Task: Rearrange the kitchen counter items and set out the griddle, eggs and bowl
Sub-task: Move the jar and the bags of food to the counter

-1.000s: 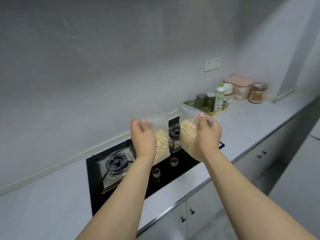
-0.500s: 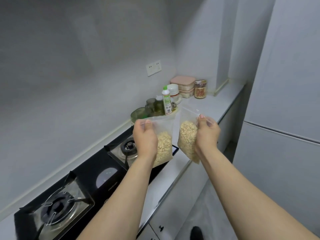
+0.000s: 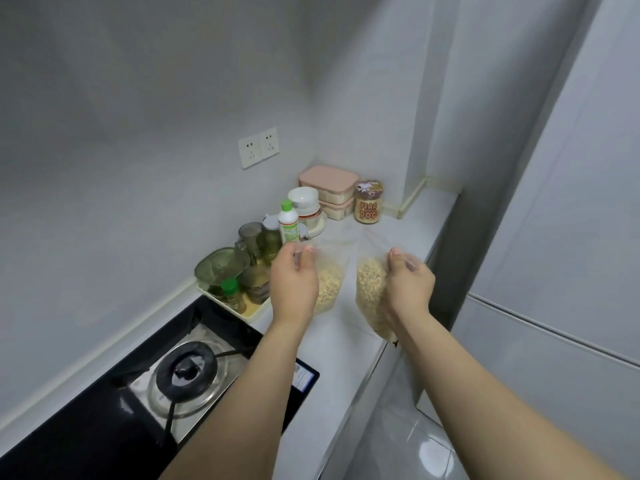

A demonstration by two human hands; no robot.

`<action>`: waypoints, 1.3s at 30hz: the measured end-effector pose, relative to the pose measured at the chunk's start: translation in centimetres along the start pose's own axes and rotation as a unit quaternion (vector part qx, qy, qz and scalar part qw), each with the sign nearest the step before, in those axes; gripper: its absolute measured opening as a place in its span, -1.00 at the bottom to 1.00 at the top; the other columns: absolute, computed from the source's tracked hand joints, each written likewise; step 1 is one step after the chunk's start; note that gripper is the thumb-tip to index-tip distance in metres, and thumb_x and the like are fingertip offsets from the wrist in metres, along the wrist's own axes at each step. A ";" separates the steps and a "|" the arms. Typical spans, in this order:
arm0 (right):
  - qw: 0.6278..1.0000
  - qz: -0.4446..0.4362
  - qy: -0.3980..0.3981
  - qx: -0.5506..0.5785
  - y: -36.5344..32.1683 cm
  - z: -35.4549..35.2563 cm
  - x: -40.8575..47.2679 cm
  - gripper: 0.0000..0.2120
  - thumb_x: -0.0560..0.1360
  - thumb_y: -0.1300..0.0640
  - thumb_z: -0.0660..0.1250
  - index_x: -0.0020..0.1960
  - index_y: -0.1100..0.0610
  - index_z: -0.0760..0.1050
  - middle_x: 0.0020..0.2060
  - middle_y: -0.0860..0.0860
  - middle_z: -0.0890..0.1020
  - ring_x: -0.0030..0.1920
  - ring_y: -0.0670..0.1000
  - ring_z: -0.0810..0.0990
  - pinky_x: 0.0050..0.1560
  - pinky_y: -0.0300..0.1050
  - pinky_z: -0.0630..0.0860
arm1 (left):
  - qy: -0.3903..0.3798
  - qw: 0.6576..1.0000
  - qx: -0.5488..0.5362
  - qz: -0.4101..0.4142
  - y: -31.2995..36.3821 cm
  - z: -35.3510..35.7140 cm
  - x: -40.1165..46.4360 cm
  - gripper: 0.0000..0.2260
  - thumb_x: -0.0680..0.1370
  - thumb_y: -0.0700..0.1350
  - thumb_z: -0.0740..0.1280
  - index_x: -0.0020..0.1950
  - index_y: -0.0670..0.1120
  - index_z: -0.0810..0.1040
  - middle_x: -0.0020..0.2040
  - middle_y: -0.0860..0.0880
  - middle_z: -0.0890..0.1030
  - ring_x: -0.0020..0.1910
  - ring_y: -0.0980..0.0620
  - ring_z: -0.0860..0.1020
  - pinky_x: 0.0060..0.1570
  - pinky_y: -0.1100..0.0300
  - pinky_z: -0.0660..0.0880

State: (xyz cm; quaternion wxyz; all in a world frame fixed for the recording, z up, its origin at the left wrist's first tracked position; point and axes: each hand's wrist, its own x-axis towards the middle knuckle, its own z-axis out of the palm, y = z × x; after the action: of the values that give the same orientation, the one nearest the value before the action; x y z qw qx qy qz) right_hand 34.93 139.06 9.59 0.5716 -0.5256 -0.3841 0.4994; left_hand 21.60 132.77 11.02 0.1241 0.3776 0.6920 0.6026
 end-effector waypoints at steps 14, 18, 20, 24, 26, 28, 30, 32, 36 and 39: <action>0.998 0.057 -0.002 -0.019 2.7 5.6 12.8 -0.81 0.54 0.04 0.32 -0.22 0.06 0.59 -0.21 0.00 0.67 -0.08 0.06 0.64 0.09 0.03 0.56 | 0.012 0.997 -0.007 -0.080 -2.0 7.4 10.0 -0.78 0.61 -0.10 0.26 -0.17 -0.19 0.49 -0.28 0.00 0.52 -0.33 0.10 0.44 -0.31 0.20 0.36; 0.996 0.074 -0.012 -0.052 3.8 6.5 16.9 -0.83 0.55 0.02 0.31 -0.19 0.02 0.57 -0.14 -0.02 0.66 -0.03 0.04 0.62 0.14 0.02 0.53 | 0.018 0.991 -0.029 -0.126 -3.8 10.2 12.8 -0.82 0.59 -0.11 0.28 -0.14 -0.15 0.56 -0.24 -0.01 0.55 -0.27 0.07 0.47 -0.20 0.13 0.44; 0.994 0.082 -0.016 -0.069 4.1 6.9 19.2 -0.80 0.56 0.03 0.30 -0.18 0.08 0.59 -0.15 0.02 0.66 -0.02 0.10 0.62 0.15 0.04 0.53 | 0.018 0.987 -0.044 -0.154 -4.4 11.6 14.2 -0.85 0.58 -0.13 0.29 -0.18 -0.08 0.56 -0.27 0.04 0.55 -0.28 0.07 0.47 -0.23 0.16 0.42; 0.992 0.098 -0.010 -0.083 3.9 8.2 24.6 -0.72 0.53 0.02 0.31 -0.16 0.25 0.58 -0.20 0.19 0.64 -0.07 0.23 0.61 0.10 0.12 0.56 | 0.004 0.967 -0.096 -0.237 -4.0 14.8 18.0 -0.86 0.56 -0.15 0.32 -0.20 -0.04 0.56 -0.21 0.02 0.60 -0.20 0.04 0.52 -0.16 0.15 0.47; 0.990 0.109 -0.015 -0.086 3.6 9.3 27.4 -0.69 0.50 0.04 0.33 -0.17 0.32 0.57 -0.30 0.24 0.56 -0.24 0.27 0.55 -0.06 0.02 0.57 | 0.003 0.959 -0.122 -0.256 -4.3 16.5 20.4 -0.92 0.47 -0.12 0.38 -0.23 -0.05 0.56 -0.16 -0.07 0.65 -0.13 -0.05 0.58 -0.09 0.08 0.53; 0.988 0.132 -0.026 -0.074 3.6 10.6 30.2 -0.71 0.45 0.07 0.35 -0.37 0.22 0.51 -0.42 0.10 0.43 -0.36 0.10 0.39 -0.29 -0.11 0.43 | -0.001 0.951 -0.147 -0.271 -5.0 18.3 22.8 -0.92 0.41 -0.10 0.41 -0.23 -0.09 0.57 -0.10 -0.17 0.67 -0.10 -0.11 0.58 -0.09 0.00 0.55; 0.985 0.150 -0.033 -0.074 3.8 11.8 33.0 -0.76 0.40 0.08 0.36 -0.40 0.15 0.46 -0.41 0.03 0.39 -0.33 0.02 0.36 -0.32 -0.14 0.35 | -0.011 0.942 -0.170 -0.289 -6.4 20.0 25.1 -0.91 0.50 -0.16 0.39 -0.21 -0.11 0.57 -0.11 -0.17 0.64 -0.12 -0.10 0.55 -0.12 0.01 0.51; 0.983 0.150 -0.040 -0.094 4.4 12.7 35.4 -0.75 0.43 0.10 0.36 -0.28 0.29 0.53 -0.38 0.03 0.45 -0.30 0.02 0.40 -0.28 -0.14 0.39 | -0.012 0.939 -0.170 -0.298 -7.5 21.4 26.9 -0.88 0.53 -0.19 0.36 -0.22 -0.10 0.56 -0.10 -0.16 0.62 -0.09 -0.10 0.54 -0.08 0.00 0.46; 0.982 0.125 -0.057 -0.128 5.9 14.9 39.1 -0.76 0.49 0.07 0.35 -0.23 0.24 0.58 -0.33 0.04 0.55 -0.23 0.05 0.51 -0.09 -0.02 0.56 | -0.012 0.940 -0.139 -0.310 -8.9 24.1 29.7 -0.86 0.56 -0.22 0.33 -0.20 -0.10 0.53 -0.10 -0.13 0.61 -0.09 -0.06 0.55 -0.14 0.12 0.46; 0.980 0.138 -0.060 -0.128 7.1 16.0 40.5 -0.78 0.48 0.05 0.36 -0.23 0.19 0.56 -0.35 0.01 0.55 -0.24 0.05 0.52 -0.07 -0.03 0.55 | -0.006 0.927 -0.149 -0.345 -10.2 25.3 31.4 -0.90 0.58 -0.24 0.30 -0.12 -0.14 0.54 -0.09 -0.15 0.60 -0.10 -0.08 0.56 -0.06 0.09 0.53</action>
State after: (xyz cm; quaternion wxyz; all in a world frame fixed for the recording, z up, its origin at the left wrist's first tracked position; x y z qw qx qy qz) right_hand 26.69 181.67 1.59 0.4010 -0.6111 -0.4022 0.5513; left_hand 12.12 172.72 4.31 0.3830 0.0961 0.6809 0.6168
